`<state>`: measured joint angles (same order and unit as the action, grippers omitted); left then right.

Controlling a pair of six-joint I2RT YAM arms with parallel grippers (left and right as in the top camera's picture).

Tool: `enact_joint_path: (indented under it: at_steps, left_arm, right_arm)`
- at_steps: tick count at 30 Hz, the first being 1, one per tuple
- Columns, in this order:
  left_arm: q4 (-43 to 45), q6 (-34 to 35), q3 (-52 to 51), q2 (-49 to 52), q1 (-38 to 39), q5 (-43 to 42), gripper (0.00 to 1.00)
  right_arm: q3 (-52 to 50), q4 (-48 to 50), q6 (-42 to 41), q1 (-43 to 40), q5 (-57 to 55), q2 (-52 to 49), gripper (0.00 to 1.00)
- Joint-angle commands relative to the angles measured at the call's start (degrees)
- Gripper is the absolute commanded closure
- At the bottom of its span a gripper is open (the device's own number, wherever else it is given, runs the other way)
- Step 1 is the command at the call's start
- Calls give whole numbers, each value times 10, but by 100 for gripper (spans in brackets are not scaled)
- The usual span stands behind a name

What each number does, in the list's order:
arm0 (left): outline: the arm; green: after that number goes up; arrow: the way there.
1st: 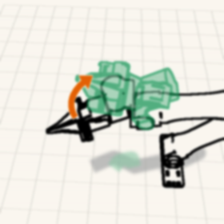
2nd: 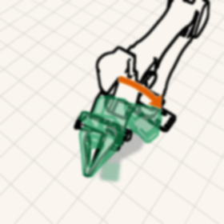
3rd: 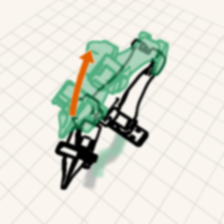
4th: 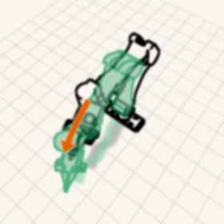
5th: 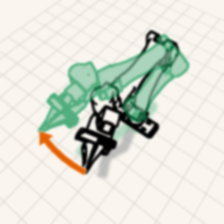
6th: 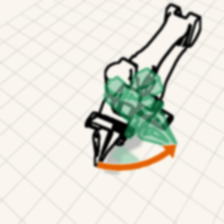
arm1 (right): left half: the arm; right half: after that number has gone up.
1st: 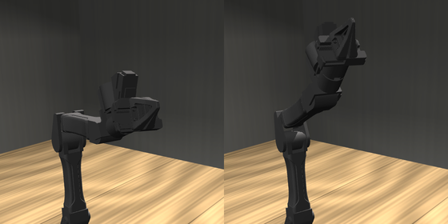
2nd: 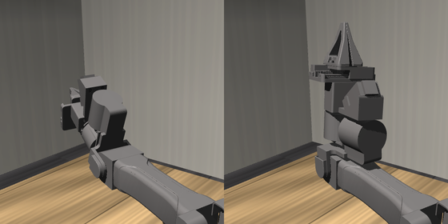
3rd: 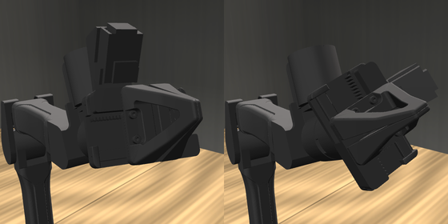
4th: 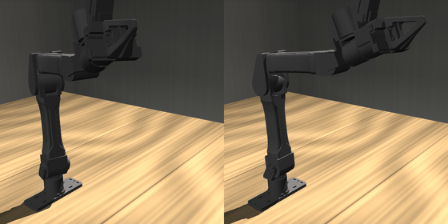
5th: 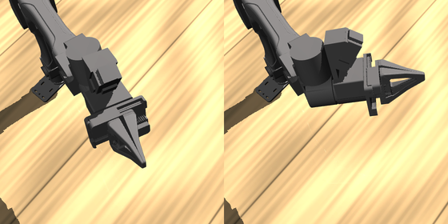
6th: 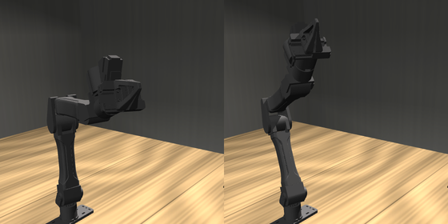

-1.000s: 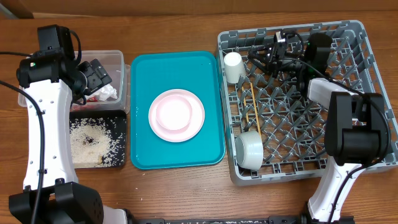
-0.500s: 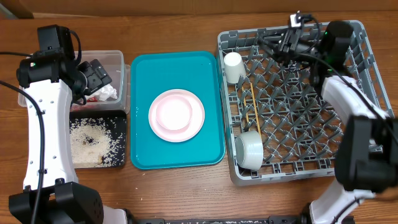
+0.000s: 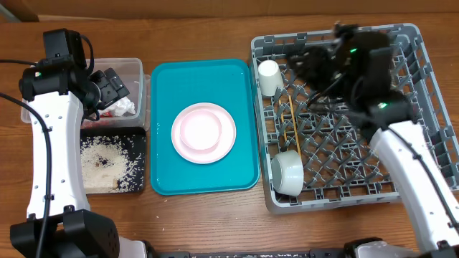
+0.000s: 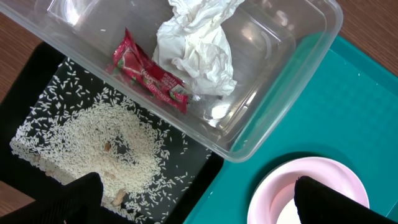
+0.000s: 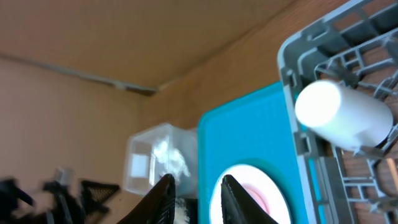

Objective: Sort waste into correct bins and load items into the dishwasher
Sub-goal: 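Move the right gripper back left to the pink plate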

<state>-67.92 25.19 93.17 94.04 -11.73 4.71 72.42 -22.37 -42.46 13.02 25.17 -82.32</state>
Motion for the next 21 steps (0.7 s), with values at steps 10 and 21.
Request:
enact_joint_path:
  at_steps: [10,21]
  left_arm:
    - [1,8,13,2,1,-1,0]
    - [1,8,13,2,1,-1,0]
  right_arm:
    - [0,-37,85,236,-231,-12,73]
    - [0,-3,175,377,-293,-89,70]
